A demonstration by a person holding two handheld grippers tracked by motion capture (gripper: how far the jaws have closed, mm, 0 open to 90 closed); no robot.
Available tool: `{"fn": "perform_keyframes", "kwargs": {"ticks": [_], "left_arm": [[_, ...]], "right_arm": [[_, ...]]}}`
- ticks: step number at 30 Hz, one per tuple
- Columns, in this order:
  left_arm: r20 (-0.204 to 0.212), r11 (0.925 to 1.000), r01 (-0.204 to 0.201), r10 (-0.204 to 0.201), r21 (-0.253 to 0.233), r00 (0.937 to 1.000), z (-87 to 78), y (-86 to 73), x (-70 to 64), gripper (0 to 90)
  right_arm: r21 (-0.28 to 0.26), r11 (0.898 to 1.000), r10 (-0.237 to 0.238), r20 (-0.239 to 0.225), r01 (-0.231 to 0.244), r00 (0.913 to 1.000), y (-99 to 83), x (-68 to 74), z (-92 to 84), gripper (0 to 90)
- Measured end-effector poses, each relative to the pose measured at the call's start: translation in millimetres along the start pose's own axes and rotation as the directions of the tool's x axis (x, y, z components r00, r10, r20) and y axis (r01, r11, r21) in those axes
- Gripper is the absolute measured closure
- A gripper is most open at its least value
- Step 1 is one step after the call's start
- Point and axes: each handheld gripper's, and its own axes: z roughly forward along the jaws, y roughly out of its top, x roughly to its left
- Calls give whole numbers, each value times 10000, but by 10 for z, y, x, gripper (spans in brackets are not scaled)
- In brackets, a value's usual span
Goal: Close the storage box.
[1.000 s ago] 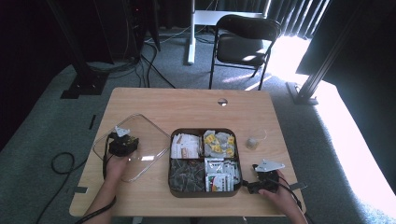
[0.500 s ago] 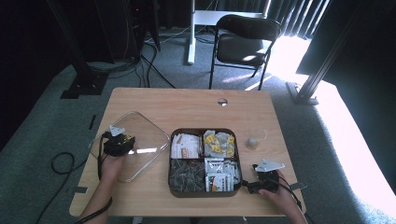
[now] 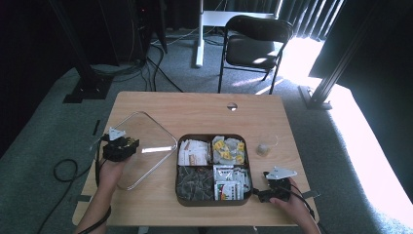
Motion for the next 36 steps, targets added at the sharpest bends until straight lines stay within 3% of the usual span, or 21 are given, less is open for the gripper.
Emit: {"fn": "perform_keyframes", "kwargs": {"ticks": [6, 10, 19, 25, 29, 36], "left_arm": [[595, 9987, -504, 503, 2, 9970, -12, 39, -136, 592], [987, 9954, -949, 953, -86, 9905, -22, 77, -266, 592], [1671, 9899, -1399, 1416, -219, 9757, -33, 133, -479, 592], [2247, 9820, -1855, 1885, -348, 9560, -39, 167, -597, 591], [2477, 9780, -2049, 2083, -397, 9462, -32, 185, -681, 592], [3093, 9705, -2330, 2406, -621, 9200, -21, 206, -824, 591]], "right_arm": [[-1, 10000, -2, 2, 2, 10000, 0, 0, 0, 140], [-4, 10000, 3, -4, -3, 10000, 0, 0, 0, 140], [-1, 10000, 0, 0, 0, 10000, 0, 0, 0, 140], [-2, 10000, 5, -3, -5, 10000, 0, 0, 0, 140], [-4, 10000, 1, -2, -1, 10000, 0, -1, 0, 140], [-3, 10000, 6, -3, -6, 10000, 0, 0, 0, 140]]}}
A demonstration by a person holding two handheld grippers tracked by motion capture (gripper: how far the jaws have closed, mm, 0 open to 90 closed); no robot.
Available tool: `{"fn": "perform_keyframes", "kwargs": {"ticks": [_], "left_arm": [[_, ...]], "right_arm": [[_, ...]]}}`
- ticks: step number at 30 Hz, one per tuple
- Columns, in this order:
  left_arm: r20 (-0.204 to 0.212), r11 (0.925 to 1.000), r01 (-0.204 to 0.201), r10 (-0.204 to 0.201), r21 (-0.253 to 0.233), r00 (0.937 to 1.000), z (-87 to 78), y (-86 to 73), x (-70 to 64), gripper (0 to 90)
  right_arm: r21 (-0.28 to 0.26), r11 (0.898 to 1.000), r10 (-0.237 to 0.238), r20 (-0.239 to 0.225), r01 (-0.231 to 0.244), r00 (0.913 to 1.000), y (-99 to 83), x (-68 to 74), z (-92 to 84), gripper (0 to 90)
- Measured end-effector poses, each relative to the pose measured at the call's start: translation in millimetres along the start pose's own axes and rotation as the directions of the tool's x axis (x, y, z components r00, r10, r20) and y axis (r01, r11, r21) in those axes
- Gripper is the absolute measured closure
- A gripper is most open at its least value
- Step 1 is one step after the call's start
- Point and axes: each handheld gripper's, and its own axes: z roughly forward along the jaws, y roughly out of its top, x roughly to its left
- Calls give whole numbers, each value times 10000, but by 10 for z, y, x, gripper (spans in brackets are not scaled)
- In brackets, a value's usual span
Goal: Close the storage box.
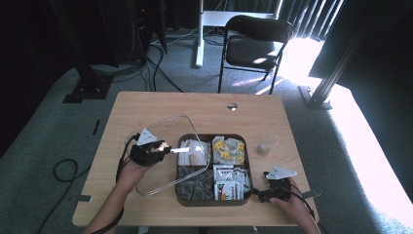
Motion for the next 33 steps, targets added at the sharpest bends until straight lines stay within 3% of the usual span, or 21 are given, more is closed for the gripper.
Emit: {"fn": "perform_keyframes", "kwargs": {"ticks": [15, 28, 33], "left_arm": [[792, 9973, -740, 737, -1, 9941, 157, 156, -294, 591], [1472, 9909, -1338, 1345, -148, 9799, 274, 256, -492, 591], [1826, 9870, -1597, 1603, -181, 9700, 333, 294, -555, 591]], "right_arm": [[1, 10000, -3, -3, 3, 10000, 0, -1, 0, 140], [0, 10000, -1, -5, 1, 10000, 0, -1, 0, 140], [-6, 10000, -9, -2, 9, 10000, 0, -2, 0, 140]]}}
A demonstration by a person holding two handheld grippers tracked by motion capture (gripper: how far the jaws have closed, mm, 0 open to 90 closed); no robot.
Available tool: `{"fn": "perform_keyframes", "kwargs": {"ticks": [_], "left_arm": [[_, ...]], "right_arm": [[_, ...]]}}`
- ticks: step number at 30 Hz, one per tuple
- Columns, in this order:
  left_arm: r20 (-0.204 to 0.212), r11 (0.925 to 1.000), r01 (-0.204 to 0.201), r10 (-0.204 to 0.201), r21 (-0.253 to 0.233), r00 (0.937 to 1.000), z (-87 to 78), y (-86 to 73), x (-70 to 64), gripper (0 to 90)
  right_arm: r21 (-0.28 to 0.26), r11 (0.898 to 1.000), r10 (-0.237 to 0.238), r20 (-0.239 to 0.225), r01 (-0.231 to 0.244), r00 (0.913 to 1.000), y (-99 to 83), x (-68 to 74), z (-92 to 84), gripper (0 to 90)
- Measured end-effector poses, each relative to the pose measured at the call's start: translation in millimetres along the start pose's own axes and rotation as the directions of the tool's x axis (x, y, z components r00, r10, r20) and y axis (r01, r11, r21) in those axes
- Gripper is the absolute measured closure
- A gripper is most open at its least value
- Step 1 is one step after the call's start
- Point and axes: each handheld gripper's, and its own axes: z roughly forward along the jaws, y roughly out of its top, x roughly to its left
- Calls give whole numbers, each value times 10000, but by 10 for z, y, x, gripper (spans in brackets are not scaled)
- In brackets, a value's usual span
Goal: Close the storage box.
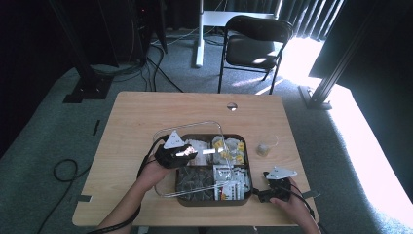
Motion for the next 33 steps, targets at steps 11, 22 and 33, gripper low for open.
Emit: {"fn": "perform_keyframes", "kwargs": {"ticks": [11, 22, 33], "left_arm": [[658, 9990, -454, 452, 10, 9968, 180, 102, -122, 591], [1173, 9945, -994, 948, 343, 9886, 446, 139, -218, 591], [1365, 9934, -1036, 961, 483, 9860, 617, 170, -251, 591]], "right_arm": [[3, 10000, -15, -12, 15, 10000, -2, 1, -3, 140], [-7, 10000, -45, -31, 45, 10000, -13, 3, -13, 140], [-7, 10000, -44, -30, 44, 10000, -14, 3, -14, 140]]}}
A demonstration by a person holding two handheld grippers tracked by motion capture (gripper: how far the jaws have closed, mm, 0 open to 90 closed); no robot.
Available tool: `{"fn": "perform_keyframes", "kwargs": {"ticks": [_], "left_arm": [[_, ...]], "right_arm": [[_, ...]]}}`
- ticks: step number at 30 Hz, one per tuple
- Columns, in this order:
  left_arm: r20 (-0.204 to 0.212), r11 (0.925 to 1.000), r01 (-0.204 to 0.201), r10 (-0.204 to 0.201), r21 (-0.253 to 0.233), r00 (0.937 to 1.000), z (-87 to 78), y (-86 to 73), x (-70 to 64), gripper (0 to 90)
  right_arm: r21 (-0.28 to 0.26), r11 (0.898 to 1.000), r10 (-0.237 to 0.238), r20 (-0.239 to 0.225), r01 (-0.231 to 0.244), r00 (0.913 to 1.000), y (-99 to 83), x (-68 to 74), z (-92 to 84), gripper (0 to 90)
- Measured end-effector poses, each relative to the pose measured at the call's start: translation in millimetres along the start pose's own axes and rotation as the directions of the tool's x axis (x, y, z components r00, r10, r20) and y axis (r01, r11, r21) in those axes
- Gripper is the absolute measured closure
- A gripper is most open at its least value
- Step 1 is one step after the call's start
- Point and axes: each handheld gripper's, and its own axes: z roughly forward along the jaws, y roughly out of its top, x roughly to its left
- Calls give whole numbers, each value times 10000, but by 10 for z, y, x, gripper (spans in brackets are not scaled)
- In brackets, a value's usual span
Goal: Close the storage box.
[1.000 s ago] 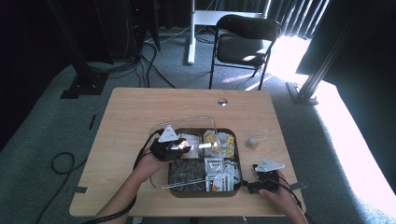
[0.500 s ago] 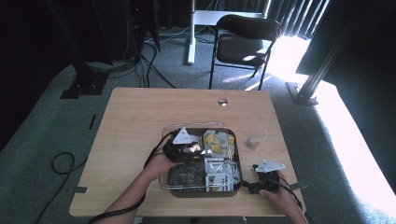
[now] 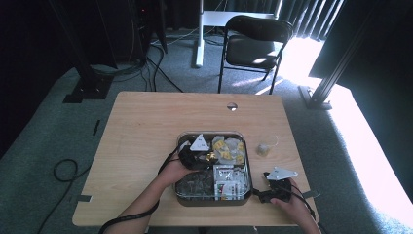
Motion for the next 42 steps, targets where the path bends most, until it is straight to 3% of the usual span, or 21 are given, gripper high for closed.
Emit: {"fn": "perform_keyframes", "kwargs": {"ticks": [7, 13, 20, 33, 38, 42], "left_arm": [[-133, 9992, -69, 74, 382, 9999, 65, 36, -26, 590], [74, 9989, -179, 176, 426, 9998, 66, 53, -92, 590], [-328, 9977, -247, 268, 630, 9991, 95, 49, -115, 590], [-97, 9976, 216, -210, 651, 9997, 128, 24, -128, 590], [-119, 9984, 84, -77, 564, 9999, 129, 6, -127, 589], [-191, 9982, 214, -204, 558, 9996, 135, 7, -136, 586]], "right_arm": [[9, 10000, 13, -5, -13, 10000, 0, 1, 0, 140], [2, 10000, 2, -2, -2, 10000, 0, 0, 0, 140], [0, 10000, -2, 1, 2, 10000, 0, 0, 0, 140], [2, 10000, -1, -2, 1, 10000, 0, -1, 0, 140], [1, 10000, 0, 0, 0, 10000, 0, 0, 0, 140], [0, 10000, -2, 0, 2, 10000, 0, 0, 0, 140]]}}
